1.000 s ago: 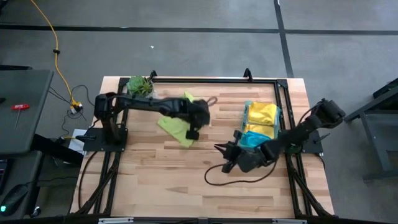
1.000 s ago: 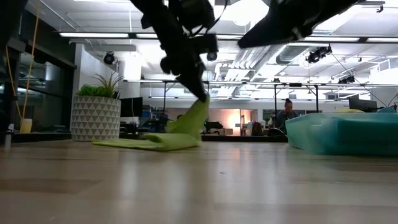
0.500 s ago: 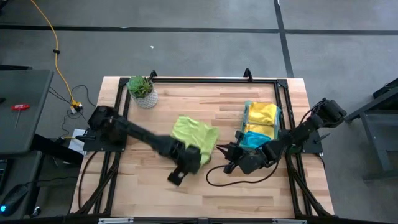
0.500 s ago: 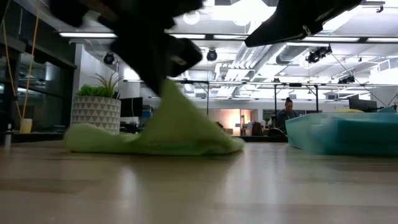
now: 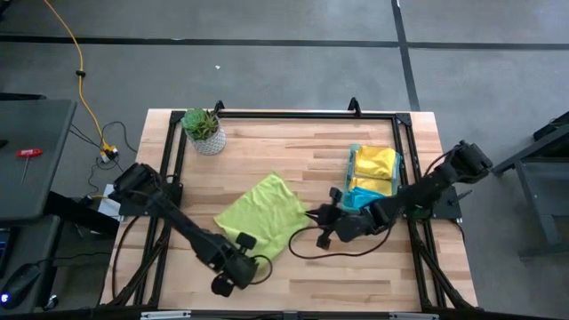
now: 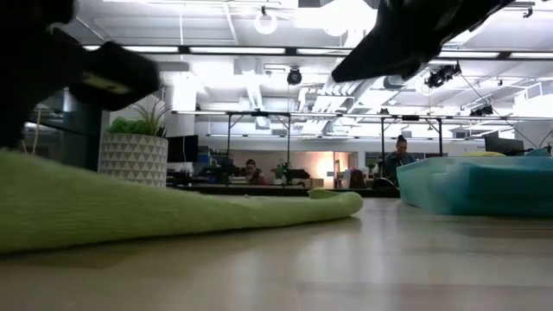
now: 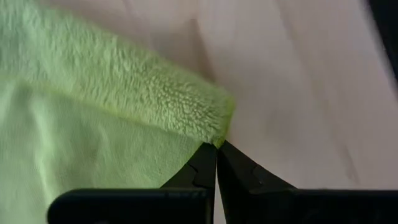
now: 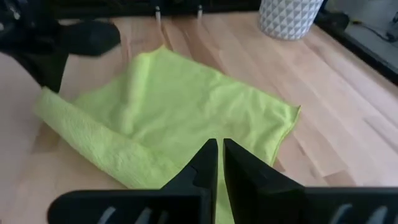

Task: Fold microfiber towels
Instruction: Fold the green microfiber cloth

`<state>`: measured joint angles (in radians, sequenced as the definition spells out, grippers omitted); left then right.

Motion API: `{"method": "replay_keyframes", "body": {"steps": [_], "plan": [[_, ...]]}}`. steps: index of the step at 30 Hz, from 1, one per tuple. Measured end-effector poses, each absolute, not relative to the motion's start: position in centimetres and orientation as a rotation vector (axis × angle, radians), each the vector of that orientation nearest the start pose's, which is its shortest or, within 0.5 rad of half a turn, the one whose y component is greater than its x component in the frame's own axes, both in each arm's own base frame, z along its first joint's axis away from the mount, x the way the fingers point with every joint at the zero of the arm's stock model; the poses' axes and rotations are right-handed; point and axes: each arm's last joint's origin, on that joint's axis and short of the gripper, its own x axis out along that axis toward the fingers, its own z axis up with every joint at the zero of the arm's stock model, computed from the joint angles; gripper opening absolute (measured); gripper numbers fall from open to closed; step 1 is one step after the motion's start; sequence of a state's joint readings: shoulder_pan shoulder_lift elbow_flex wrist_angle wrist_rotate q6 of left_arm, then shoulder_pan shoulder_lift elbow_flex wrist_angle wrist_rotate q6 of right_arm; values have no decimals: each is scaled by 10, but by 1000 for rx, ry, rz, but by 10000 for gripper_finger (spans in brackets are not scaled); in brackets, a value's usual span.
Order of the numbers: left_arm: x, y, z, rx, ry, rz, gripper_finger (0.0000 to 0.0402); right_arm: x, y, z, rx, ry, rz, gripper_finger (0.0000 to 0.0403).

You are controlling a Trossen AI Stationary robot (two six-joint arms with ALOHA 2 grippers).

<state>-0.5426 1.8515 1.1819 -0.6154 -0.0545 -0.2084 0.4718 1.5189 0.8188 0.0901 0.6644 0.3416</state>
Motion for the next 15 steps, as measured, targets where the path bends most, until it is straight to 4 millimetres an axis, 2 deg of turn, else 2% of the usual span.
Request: {"method": "replay_keyframes", "body": {"steps": [7, 10, 15], "plan": [[273, -191, 140, 140, 1334, -171, 0, 297, 116, 183, 29, 518, -242, 18], [268, -198, 133, 92, 1297, -168, 0, 303, 111, 175, 58, 543, -209, 18], [265, -212, 133, 14, 1247, -185, 0, 312, 101, 164, 159, 583, -176, 18]]}}
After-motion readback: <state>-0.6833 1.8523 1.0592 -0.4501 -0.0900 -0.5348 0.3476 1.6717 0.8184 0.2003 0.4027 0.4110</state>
